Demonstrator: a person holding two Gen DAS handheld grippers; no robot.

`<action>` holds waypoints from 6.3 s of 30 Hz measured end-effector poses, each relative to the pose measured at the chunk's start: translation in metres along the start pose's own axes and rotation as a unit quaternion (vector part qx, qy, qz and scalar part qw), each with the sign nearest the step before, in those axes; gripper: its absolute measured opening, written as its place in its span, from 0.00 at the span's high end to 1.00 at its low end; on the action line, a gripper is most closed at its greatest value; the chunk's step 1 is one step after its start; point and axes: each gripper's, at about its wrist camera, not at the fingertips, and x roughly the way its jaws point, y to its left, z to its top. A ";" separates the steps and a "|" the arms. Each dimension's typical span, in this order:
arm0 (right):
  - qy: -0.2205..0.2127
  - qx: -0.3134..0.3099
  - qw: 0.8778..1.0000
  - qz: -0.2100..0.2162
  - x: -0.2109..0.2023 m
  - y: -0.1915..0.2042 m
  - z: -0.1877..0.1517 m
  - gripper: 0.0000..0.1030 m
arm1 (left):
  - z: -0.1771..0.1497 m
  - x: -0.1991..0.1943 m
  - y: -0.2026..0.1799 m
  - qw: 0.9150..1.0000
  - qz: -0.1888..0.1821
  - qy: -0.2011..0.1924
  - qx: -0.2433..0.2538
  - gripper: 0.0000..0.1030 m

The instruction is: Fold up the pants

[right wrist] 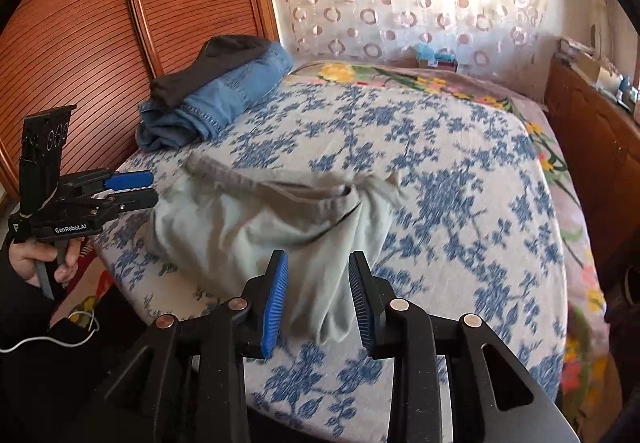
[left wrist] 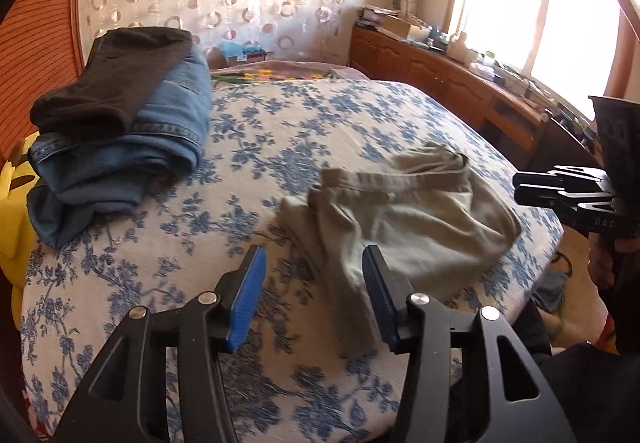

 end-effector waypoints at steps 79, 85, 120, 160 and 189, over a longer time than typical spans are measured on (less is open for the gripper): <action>0.026 -0.008 0.999 -0.033 0.081 -0.007 0.021 0.74 | 0.009 0.063 -0.002 0.999 0.023 0.027 0.004 0.56; 0.019 -0.006 0.999 -0.028 0.078 -0.007 0.018 0.82 | 0.010 0.067 -0.002 0.999 0.023 0.036 0.005 0.52; -0.003 -0.008 0.999 -0.053 0.097 -0.010 0.055 0.71 | 0.009 0.063 -0.004 0.999 0.018 0.036 0.016 0.41; 0.017 -0.002 0.999 -0.027 0.037 0.003 -0.039 0.70 | -0.047 0.010 -0.028 0.999 -0.033 0.019 0.027 0.83; -0.040 0.039 0.998 -0.038 -0.010 -0.017 -0.038 0.67 | -0.025 -0.014 -0.007 1.000 0.003 -0.017 -0.003 0.22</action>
